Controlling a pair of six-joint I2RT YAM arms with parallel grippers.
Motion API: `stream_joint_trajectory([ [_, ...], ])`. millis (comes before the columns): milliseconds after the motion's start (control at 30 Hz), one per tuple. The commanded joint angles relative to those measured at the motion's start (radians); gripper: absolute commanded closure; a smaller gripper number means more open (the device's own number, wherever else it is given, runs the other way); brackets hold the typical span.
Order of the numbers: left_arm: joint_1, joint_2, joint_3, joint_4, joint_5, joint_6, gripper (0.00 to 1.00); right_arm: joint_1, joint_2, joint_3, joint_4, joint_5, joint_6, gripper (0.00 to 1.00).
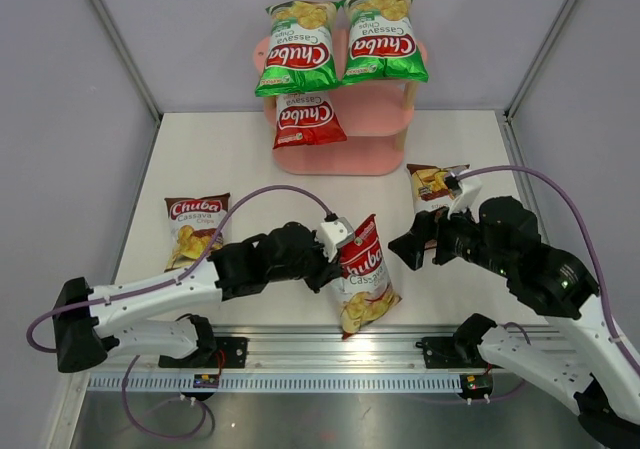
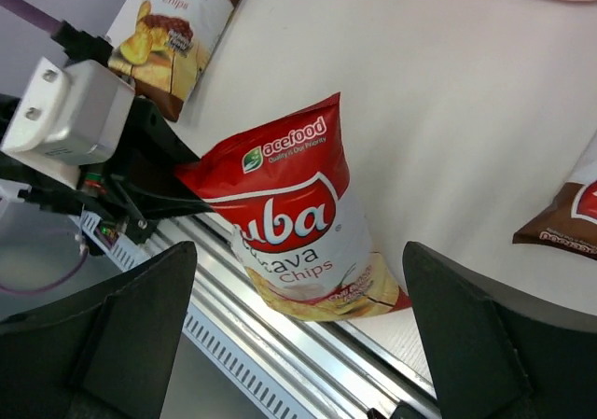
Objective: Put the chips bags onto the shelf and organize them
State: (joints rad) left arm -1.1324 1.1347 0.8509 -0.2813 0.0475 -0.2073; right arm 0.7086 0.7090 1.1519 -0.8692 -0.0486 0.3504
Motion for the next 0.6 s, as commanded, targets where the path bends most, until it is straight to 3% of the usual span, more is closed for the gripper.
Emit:
stream_joint_trajectory([
  [0, -0.027, -0.073, 0.082, -0.140, -0.016, 0.162, 1.00, -0.003, 0.046, 0.063, -0.036, -0.181, -0.137, 0.01],
  [167, -0.038, -0.130, 0.108, -0.144, 0.182, 0.281, 1.00, -0.003, 0.081, 0.120, 0.032, -0.439, -0.272, 0.01],
  [333, -0.038, -0.144, 0.151, -0.191, 0.202, 0.394, 1.00, -0.003, 0.191, 0.238, -0.064, -0.514, -0.465, 0.01],
  [567, -0.049, -0.174, 0.146, -0.185, 0.291, 0.508, 1.00, 0.008, 0.418, 0.356, -0.195, -0.592, -0.525, 0.01],
])
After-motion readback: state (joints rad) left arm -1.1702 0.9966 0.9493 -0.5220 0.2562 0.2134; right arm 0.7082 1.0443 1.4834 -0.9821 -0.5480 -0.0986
